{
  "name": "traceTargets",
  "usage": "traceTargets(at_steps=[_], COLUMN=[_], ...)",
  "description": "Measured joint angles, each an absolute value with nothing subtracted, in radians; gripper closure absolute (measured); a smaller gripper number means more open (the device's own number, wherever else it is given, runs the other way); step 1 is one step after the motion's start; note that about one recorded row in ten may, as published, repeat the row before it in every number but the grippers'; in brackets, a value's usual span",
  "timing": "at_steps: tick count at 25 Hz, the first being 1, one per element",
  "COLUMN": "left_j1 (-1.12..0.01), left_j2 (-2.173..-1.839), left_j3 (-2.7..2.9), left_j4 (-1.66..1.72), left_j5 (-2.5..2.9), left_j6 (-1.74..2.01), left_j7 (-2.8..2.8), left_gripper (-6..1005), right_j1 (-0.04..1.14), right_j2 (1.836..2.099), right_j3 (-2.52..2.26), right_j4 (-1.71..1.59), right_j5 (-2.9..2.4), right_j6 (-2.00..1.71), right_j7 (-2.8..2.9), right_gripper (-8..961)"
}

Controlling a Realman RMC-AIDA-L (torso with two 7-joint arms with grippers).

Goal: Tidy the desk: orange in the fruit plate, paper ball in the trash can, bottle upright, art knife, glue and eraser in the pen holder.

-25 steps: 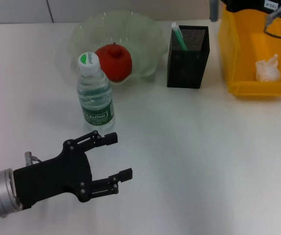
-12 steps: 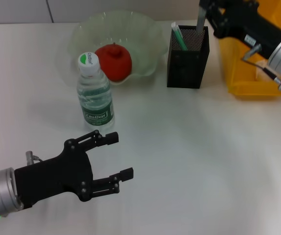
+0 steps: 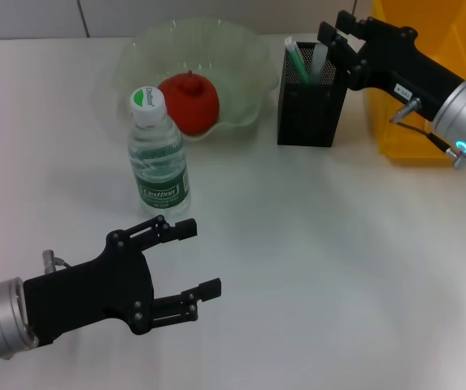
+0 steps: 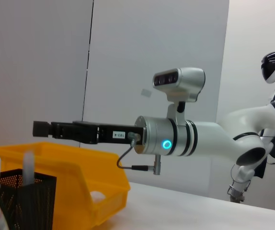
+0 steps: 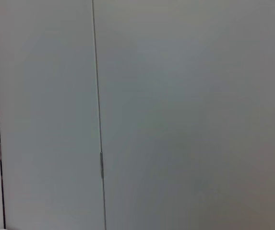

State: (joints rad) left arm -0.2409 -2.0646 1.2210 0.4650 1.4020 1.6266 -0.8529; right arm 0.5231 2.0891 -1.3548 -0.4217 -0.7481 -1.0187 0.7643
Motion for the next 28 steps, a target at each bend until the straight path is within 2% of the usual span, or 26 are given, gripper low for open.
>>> traceTargets(at_steps=[4,8,15,16,19,24,28], left_j1=[-0.241,-0.24,-0.242,-0.242,-0.258,-0.286,-0.294], left_j2=[-2.065,-2.064,-2.062,-2.062,-2.06,-2.061,-2.064], left_j3=[1.221,1.22,1.221,1.221,1.217,1.214,1.215], left_j4=[0.472,0.48,0.489,0.489,0.492,0.494,0.494], left_j5=[1.402,1.402,1.404,1.404,1.428,1.472,1.479], left_j6=[1.639,1.646,1.648,1.648,1.648,1.64,1.636], left_j7=[-0.852,-0.854,-0.866,-0.866,-0.887,-0.915,-0.921], left_gripper=[184,184,183,183,183,183,183], right_j1=[0.482,0.395,0.213,0.202,0.175,0.16,0.16], right_j2=[2.088,2.076,2.003,2.001,2.006,2.015,2.016], right_j3=[-1.351,-1.343,-1.282,-1.248,-1.096,-0.986,-0.985], right_j4=[-0.423,-0.458,-0.579,-0.579,-0.581,-0.583,-0.582], right_j5=[-0.746,-0.755,-1.08,-1.144,-1.389,-1.551,-1.571], right_j6=[-1.091,-1.27,-1.505,-1.536,-1.642,-1.711,-1.715], right_j7=[0.762,0.806,1.062,1.066,1.048,0.996,0.99], right_gripper=[688,624,529,516,281,120,120])
